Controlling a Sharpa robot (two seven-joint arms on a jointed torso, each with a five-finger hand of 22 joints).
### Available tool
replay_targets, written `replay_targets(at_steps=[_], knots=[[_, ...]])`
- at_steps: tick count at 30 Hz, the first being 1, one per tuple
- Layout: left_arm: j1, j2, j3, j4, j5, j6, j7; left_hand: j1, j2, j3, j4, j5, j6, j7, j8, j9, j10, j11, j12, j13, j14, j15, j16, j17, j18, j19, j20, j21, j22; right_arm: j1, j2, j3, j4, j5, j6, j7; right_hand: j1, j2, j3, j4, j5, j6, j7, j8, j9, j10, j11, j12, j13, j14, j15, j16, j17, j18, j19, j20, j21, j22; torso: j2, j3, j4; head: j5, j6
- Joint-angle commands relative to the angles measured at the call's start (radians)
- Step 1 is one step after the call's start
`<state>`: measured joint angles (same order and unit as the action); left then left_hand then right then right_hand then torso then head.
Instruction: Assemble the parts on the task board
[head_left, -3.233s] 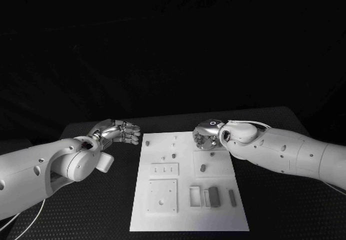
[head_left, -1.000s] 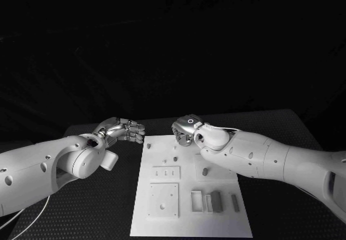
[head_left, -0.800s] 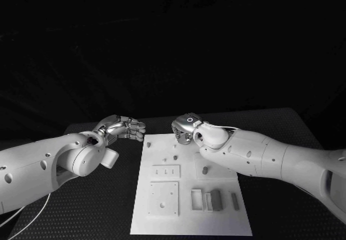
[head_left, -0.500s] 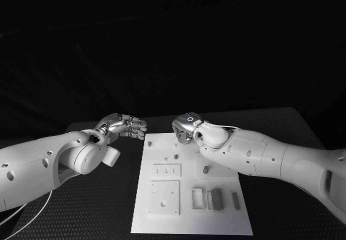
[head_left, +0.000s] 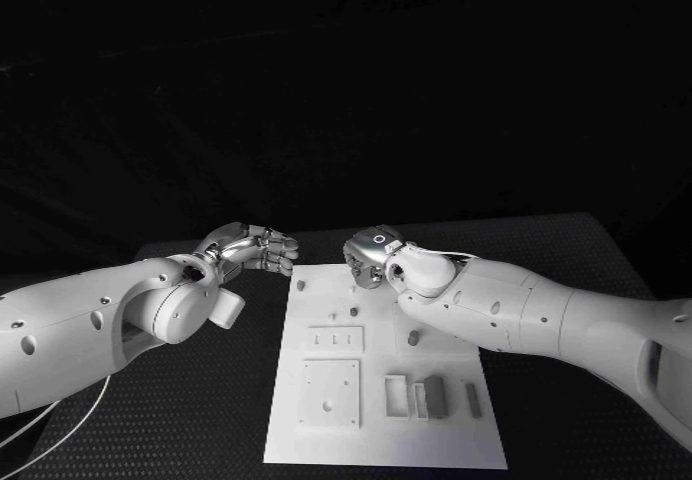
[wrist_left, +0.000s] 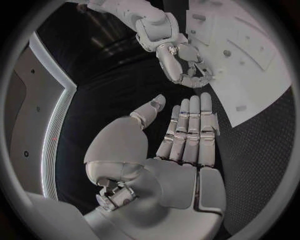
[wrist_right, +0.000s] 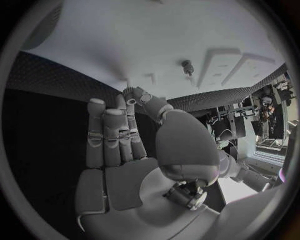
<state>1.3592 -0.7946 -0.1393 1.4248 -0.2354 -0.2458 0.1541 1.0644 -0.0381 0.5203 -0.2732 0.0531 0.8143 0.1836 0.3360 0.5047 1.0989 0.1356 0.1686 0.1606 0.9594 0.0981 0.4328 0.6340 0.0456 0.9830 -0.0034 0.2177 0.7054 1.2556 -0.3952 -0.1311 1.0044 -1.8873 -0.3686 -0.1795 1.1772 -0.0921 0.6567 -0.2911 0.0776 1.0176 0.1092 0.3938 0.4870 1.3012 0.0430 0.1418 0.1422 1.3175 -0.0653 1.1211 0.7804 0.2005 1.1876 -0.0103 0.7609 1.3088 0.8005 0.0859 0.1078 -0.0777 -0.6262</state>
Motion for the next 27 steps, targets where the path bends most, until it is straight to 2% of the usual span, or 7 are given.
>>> replay_targets(at_steps=[1,4,15,24,27], knots=[[0.002,0.003,0.001,0.004,-0.004,0.012,0.008,-0.007,-0.002,-0.001,0.003,0.0,0.003,0.004,-0.005,-0.001,0.009,0.001,-0.004,0.001,0.008,0.002,-0.005,0.002,0.013,-0.001,0.003,0.0,0.001,-0.003,0.003,-0.003,-0.004,-0.013,0.028,0.007,0.008,0.012,0.007,-0.001,0.003,0.007,-0.002,0.006,0.002,0.063,-0.006,0.002,0.018,-0.006,-0.008,0.006,0.001,0.061,0.0,-0.004,0.006,0.025,0.0,-0.0004,0.0249,0.002,-0.001],[0.004,0.001,0.001,0.007,-0.004,0.013,0.008,-0.007,-0.002,-0.001,0.003,0.0,0.003,0.004,-0.005,-0.001,0.009,0.001,-0.004,0.001,0.008,0.002,-0.005,0.002,0.013,-0.001,0.003,0.0,0.001,-0.004,0.004,-0.004,-0.007,-0.013,0.038,-0.005,0.007,0.012,0.007,-0.001,0.003,0.007,-0.002,0.006,0.002,0.063,-0.006,0.002,0.018,-0.006,-0.008,0.007,0.0,0.061,-0.001,-0.004,0.007,0.025,0.001,-0.0014,0.0243,0.002,-0.002],[0.009,0.001,0.001,0.009,-0.005,0.013,0.008,-0.007,-0.003,-0.001,0.003,0.0,0.003,0.004,-0.006,-0.001,0.009,0.001,-0.005,0.002,0.008,0.002,-0.006,0.004,0.013,-0.001,0.003,0.0,0.002,-0.005,0.008,-0.005,-0.017,-0.019,0.05,-0.008,0.006,0.013,0.007,-0.001,0.003,0.006,-0.002,0.004,0.004,0.062,-0.006,0.0,0.019,-0.008,-0.008,0.008,0.0,0.061,-0.004,-0.004,0.01,0.024,0.003,-0.0008,0.023,0.006,-0.001],[0.012,0.001,0.001,0.011,-0.006,0.013,0.008,-0.007,-0.003,-0.001,0.003,0.0,0.003,0.004,-0.006,-0.001,0.009,0.001,-0.006,0.003,0.008,0.002,-0.007,0.005,0.013,-0.001,0.003,0.0,0.002,-0.006,0.017,-0.006,-0.028,-0.007,0.06,0.004,0.004,0.012,0.007,-0.001,0.003,0.004,-0.001,0.001,0.005,0.059,-0.004,-0.003,0.02,-0.012,-0.006,0.008,-0.003,0.061,-0.01,-0.002,0.013,0.024,0.004,-0.0023,0.0263,0.006,-0.002],[0.013,0.0,0.001,0.011,-0.006,0.012,0.007,-0.007,-0.003,-0.001,0.003,0.0,0.004,0.004,-0.006,-0.001,0.01,0.001,-0.006,0.003,0.008,0.002,-0.007,0.005,0.013,-0.001,0.004,-0.001,0.002,-0.006,0.018,-0.008,-0.031,-0.001,0.063,0.005,0.003,0.011,0.009,-0.001,0.003,-0.002,0.002,-0.005,0.006,0.052,-0.001,-0.009,0.021,-0.02,-0.003,0.005,-0.008,0.061,-0.02,0.001,0.013,0.023,0.004,-0.0016,0.0244,0.008,-0.003]])
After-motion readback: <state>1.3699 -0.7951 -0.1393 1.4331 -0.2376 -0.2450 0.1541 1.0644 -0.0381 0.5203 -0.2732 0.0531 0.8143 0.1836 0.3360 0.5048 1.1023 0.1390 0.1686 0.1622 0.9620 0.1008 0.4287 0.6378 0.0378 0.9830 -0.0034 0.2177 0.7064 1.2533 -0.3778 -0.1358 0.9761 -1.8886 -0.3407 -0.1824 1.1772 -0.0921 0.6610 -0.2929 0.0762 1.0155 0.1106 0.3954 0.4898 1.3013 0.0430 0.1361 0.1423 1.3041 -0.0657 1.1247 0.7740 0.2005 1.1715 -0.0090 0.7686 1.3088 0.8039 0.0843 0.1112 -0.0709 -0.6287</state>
